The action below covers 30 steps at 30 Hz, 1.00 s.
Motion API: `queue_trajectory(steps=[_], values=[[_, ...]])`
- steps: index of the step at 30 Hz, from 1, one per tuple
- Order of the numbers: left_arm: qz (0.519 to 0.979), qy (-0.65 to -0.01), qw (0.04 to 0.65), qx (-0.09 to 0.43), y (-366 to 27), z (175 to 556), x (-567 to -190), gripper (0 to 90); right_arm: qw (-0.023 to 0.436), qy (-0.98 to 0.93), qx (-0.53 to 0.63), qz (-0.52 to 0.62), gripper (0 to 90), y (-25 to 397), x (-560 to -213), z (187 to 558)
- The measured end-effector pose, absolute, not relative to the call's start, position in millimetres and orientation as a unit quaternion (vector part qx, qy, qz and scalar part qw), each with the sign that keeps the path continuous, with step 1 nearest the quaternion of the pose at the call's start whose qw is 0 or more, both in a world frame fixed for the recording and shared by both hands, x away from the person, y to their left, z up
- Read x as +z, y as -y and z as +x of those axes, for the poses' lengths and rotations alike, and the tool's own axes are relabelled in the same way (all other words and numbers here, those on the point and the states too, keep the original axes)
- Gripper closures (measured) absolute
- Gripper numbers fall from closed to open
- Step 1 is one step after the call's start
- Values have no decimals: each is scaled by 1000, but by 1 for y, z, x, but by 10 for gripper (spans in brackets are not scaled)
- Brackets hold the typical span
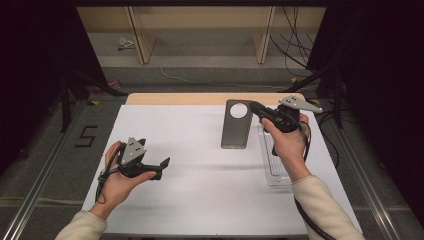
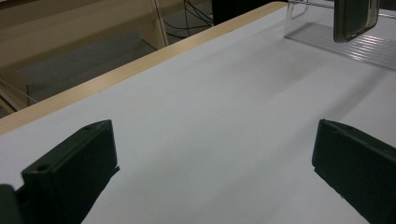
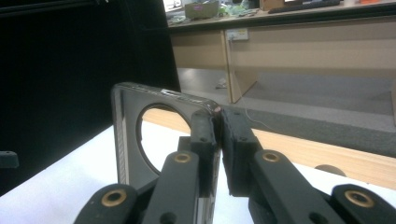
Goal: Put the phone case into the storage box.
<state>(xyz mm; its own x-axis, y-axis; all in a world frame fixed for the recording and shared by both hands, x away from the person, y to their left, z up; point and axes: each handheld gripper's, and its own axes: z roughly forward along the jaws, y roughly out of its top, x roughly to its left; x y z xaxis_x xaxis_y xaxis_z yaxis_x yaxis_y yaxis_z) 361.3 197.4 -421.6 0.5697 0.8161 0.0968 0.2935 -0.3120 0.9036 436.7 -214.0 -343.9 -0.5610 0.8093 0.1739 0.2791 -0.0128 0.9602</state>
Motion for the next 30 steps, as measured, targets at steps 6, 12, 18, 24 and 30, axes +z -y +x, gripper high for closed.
queue_trajectory(steps=[6, 12, 18, 24, 30], values=[[758, -365, 458, 285, -197, 361, -422, 0, 232, -664, 579, 413, 844, 220, -343, 437], [758, -367, 459, 285, -198, 361, -421, 0, 236, -661, 578, 417, 844, 227, -342, 439], [758, -366, 459, 284, -198, 361, -421, 0, 239, -660, 575, 420, 845, 231, -341, 439], [758, -366, 459, 285, -198, 362, -421, 0, 243, -658, 575, 421, 845, 234, -340, 439], [757, -367, 459, 285, -198, 362, -421, 0, 245, -656, 575, 422, 845, 237, -339, 440]])
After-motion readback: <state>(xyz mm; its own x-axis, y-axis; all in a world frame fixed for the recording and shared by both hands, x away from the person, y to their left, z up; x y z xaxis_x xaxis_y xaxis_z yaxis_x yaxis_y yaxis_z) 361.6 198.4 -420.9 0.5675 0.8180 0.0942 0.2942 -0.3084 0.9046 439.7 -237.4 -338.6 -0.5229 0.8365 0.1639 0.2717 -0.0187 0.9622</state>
